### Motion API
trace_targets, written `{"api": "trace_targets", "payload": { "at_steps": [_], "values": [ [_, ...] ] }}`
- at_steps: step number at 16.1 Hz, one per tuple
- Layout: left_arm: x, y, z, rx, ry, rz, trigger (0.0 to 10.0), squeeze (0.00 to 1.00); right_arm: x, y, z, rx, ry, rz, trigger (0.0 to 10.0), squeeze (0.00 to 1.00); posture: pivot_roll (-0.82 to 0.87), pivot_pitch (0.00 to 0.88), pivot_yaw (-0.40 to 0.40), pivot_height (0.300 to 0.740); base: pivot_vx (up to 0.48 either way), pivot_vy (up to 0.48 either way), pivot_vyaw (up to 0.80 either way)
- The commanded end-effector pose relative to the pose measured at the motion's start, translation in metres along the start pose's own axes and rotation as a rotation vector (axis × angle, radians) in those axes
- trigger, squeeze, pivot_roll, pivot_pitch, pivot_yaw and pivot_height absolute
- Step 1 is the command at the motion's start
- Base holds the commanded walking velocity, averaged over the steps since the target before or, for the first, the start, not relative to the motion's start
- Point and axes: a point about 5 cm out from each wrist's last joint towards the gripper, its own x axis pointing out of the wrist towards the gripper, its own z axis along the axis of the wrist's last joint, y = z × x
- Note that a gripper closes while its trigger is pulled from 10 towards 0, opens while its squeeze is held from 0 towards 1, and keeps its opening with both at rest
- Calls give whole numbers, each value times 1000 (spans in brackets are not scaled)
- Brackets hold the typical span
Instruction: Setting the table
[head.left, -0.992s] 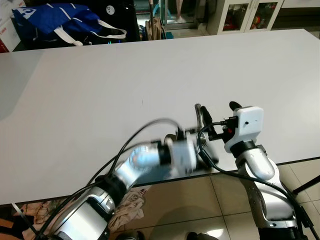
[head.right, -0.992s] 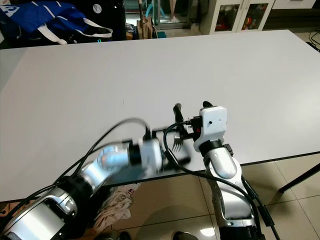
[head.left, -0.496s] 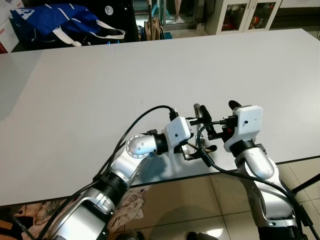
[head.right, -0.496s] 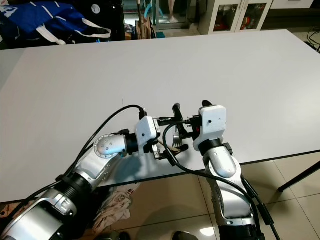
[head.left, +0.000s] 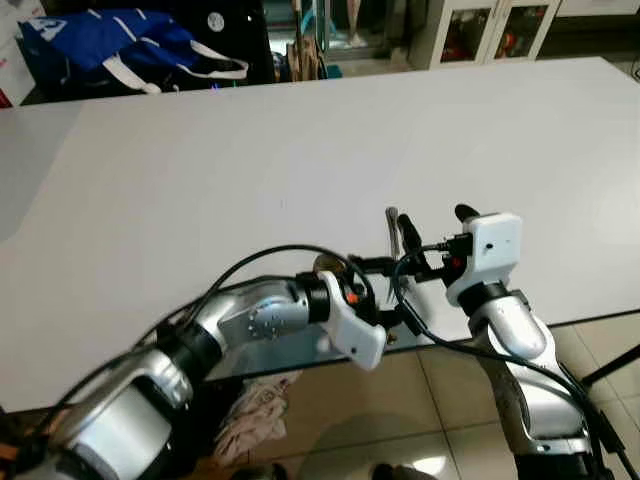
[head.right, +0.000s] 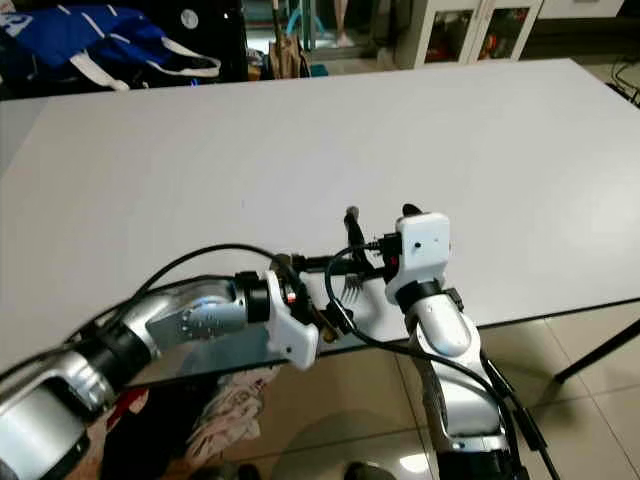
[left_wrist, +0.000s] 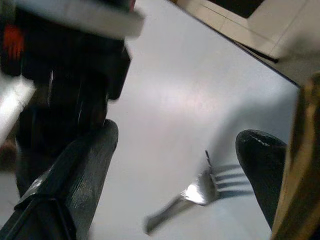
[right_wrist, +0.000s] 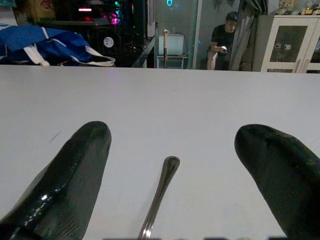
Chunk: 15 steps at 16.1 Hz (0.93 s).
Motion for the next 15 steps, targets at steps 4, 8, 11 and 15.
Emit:
{"api": "trace_targets", "payload": {
  "at_steps": [4, 8, 11, 15],
  "values": [
    [-2, -14, -5, 251, -63, -43, 10000, 0, 2, 3, 0, -3, 3, 17, 10000, 0, -82, 65, 36, 740, 0, 0, 0],
    [-10, -30, -10, 333, -91, -63, 10000, 1000, 1, 3, 0, -4, 3, 16, 10000, 0, -85, 69, 38, 740, 0, 0, 0],
    [-15, -32, -16, 415, -126, -22, 10000, 1000, 1, 3, 1, -6, 3, 15, 10000, 0, -86, 72, 37, 740, 0, 0, 0],
    [-17, -23, -22, 443, -127, 17, 10000, 1000, 2, 2, 1, -7, 2, 18, 10000, 0, -81, 71, 32, 740, 0, 0, 0]
  ]
}}
